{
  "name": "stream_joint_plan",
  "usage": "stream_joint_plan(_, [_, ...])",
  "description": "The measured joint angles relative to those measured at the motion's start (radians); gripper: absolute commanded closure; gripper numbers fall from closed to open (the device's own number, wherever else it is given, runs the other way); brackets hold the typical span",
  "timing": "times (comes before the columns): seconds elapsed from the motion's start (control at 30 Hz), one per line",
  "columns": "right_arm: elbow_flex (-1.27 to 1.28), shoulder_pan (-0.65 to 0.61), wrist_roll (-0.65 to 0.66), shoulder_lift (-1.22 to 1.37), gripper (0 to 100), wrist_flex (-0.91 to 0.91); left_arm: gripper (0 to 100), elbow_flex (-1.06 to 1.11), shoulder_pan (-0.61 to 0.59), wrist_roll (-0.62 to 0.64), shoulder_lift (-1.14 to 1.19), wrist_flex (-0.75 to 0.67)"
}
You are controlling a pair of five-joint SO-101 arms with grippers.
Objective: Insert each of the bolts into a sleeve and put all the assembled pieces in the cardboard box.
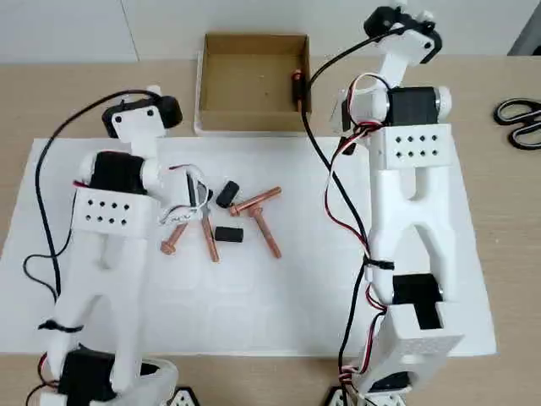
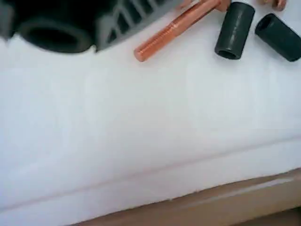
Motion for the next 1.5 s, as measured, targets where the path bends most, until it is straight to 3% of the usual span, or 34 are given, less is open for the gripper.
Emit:
stream_joint_plan(0.17, [0.0, 0.0, 0.023, 0.0, 99.5, 0.0, 83, 0.009, 0.044, 0.084, 0.048, -0.026])
stream_joint_plan(0.4, [0.0, 0.0, 0.031, 0.0, 99.5, 0.0, 83, 0.031, 0.046, 0.14, 0.293, -0.123])
stream_joint_plan(0.8, [0.0, 0.0, 0.08, 0.0, 99.5, 0.0, 83, 0.04, 0.031, 0.144, 0.41, -0.318])
stream_joint_plan(1.23, [0.0, 0.0, 0.104, 0.0, 99.5, 0.0, 83, 0.06, 0.018, 0.144, 0.562, -0.371])
stream_joint_plan(1.3, [0.0, 0.0, 0.104, 0.0, 99.5, 0.0, 86, 0.061, 0.018, 0.144, 0.571, -0.384])
stream_joint_plan(1.4, [0.0, 0.0, 0.104, 0.0, 99.5, 0.0, 100, 0.06, 0.021, 0.144, 0.583, -0.4])
stream_joint_plan(1.5, [0.0, 0.0, 0.107, 0.0, 99.5, 0.0, 100, 0.049, 0.029, 0.144, 0.588, -0.422])
